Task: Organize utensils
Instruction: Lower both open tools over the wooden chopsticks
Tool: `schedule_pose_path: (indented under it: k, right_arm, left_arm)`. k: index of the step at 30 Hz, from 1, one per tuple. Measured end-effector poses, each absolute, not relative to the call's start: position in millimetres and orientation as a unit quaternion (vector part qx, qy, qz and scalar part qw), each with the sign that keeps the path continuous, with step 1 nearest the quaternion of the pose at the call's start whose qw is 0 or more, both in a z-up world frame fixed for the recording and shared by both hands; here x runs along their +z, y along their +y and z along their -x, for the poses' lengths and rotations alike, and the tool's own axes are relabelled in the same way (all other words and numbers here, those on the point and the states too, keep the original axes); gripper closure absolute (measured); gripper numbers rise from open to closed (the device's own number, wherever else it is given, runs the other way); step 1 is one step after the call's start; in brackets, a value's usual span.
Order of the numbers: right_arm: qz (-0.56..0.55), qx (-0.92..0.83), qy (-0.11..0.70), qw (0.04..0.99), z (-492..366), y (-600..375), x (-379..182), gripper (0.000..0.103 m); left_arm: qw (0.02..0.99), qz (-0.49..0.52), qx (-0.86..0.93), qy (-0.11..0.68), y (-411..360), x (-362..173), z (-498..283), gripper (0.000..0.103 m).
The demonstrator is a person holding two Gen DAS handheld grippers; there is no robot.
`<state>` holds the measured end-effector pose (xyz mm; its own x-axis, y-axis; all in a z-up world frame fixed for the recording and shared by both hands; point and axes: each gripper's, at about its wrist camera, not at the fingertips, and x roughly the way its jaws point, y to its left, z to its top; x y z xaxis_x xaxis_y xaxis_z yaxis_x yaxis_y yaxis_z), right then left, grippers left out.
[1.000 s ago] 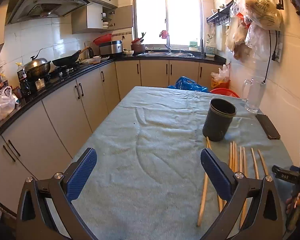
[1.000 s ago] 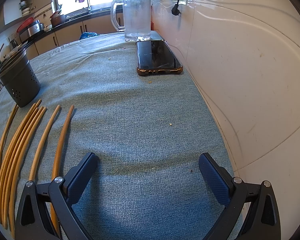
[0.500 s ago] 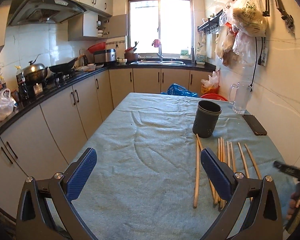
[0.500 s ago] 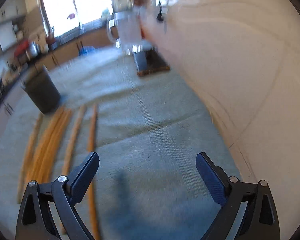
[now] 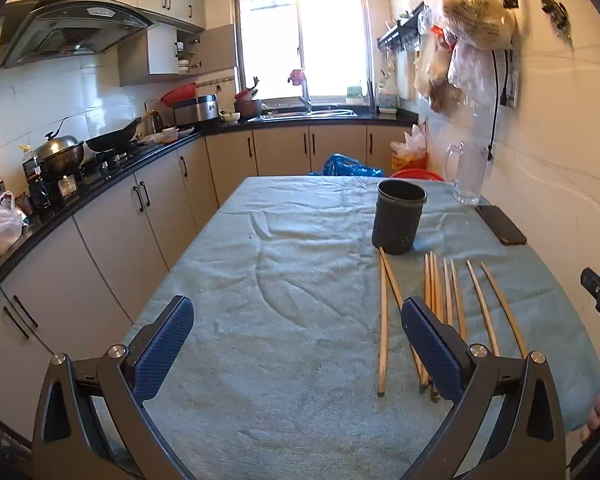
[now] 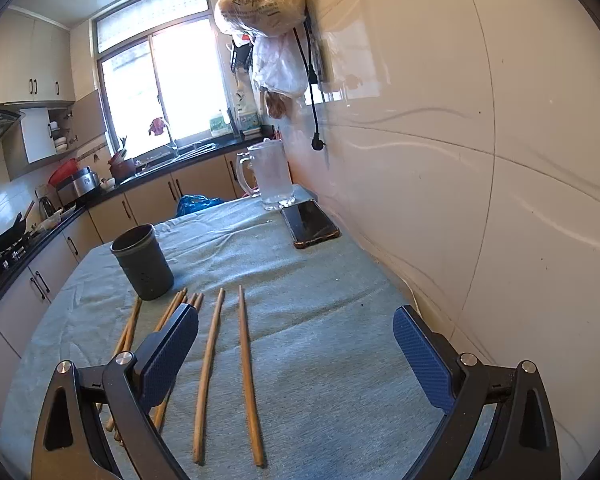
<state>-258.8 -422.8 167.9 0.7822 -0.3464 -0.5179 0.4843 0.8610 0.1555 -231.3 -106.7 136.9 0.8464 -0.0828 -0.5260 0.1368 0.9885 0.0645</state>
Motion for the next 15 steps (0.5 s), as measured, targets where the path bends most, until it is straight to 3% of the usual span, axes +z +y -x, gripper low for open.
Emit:
schedule_pose_path:
  k: [15]
  right_arm:
    - [-0.114,-0.21,0.271,0.932,246.9,-415.4,158.4,0.003]
  left_arm:
    - [0.945,-0.06,-0.077,0.311,-129.0,115.0,207.2,0.0]
